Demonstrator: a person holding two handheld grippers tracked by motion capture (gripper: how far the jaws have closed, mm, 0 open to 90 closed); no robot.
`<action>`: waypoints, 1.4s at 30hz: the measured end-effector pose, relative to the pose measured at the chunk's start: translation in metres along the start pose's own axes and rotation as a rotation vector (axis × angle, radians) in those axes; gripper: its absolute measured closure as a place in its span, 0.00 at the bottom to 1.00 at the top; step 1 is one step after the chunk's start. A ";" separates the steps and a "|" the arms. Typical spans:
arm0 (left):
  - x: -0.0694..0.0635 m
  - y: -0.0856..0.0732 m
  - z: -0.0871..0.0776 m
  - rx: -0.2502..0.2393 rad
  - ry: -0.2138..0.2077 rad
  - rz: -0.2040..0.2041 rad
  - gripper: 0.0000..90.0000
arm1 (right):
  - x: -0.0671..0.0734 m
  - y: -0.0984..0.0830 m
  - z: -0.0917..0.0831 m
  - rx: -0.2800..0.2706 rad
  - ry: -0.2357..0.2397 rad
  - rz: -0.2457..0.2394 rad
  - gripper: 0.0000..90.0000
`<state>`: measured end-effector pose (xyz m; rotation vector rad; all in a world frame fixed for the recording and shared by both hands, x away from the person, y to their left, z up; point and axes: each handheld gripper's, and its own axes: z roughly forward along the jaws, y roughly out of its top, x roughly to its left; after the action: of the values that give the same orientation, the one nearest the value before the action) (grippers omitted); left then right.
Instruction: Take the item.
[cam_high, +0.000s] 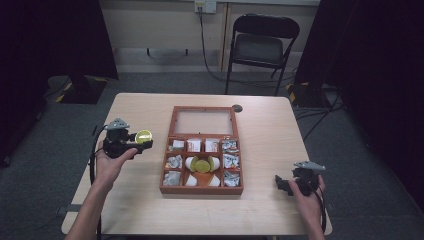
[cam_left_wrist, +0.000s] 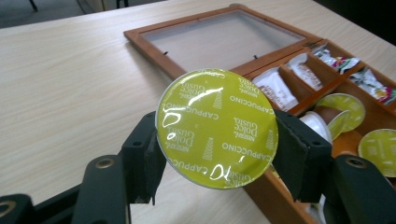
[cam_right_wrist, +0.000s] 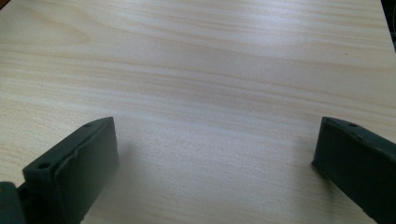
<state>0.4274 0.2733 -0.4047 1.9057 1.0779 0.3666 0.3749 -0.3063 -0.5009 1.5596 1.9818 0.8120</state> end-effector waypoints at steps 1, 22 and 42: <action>0.002 -0.001 0.001 0.004 0.010 0.001 0.44 | 0.000 0.000 0.000 0.000 0.000 0.000 0.00; 0.011 -0.021 0.025 0.118 0.040 0.004 0.44 | 0.000 0.000 0.000 0.000 0.000 -0.001 0.00; 0.010 -0.037 0.054 0.215 0.044 0.010 0.44 | 0.000 0.000 0.000 0.000 0.000 0.000 0.00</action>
<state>0.4463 0.2592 -0.4666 2.1013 1.1765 0.3093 0.3749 -0.3062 -0.5009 1.5594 1.9817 0.8120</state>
